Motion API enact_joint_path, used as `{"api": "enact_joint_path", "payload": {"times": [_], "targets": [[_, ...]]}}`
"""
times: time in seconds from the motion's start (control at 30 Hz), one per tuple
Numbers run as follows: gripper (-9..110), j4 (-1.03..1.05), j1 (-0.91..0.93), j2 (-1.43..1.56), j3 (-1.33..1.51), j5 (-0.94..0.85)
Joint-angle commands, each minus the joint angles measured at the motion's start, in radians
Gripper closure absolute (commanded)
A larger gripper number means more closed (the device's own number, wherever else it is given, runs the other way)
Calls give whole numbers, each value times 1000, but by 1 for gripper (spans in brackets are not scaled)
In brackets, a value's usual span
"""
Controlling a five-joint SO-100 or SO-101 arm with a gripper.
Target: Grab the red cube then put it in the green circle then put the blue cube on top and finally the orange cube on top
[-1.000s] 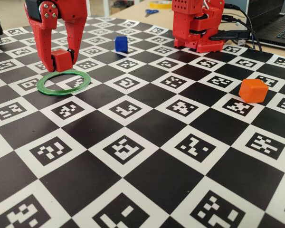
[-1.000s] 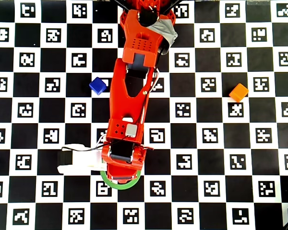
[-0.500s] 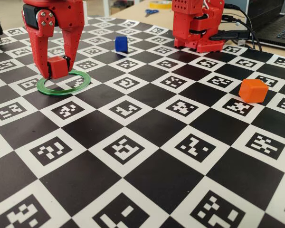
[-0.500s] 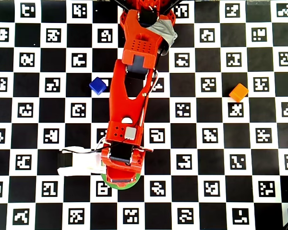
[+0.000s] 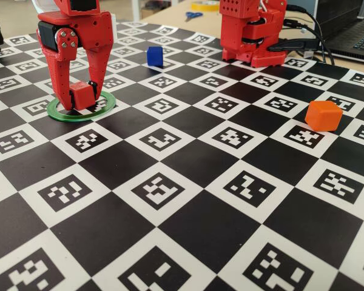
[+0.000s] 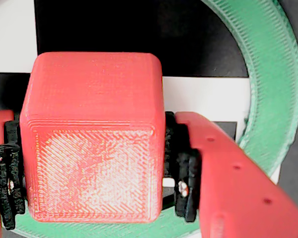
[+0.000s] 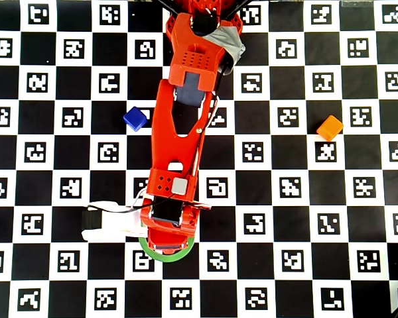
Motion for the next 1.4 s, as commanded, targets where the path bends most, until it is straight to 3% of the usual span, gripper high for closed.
{"api": "enact_joint_path", "payload": {"times": [0.0, 1.2, 1.37], "targets": [[95, -11, 14, 89, 3, -12], [94, 41, 17, 132, -52, -15], [82, 44, 17, 133, -51, 20]]}}
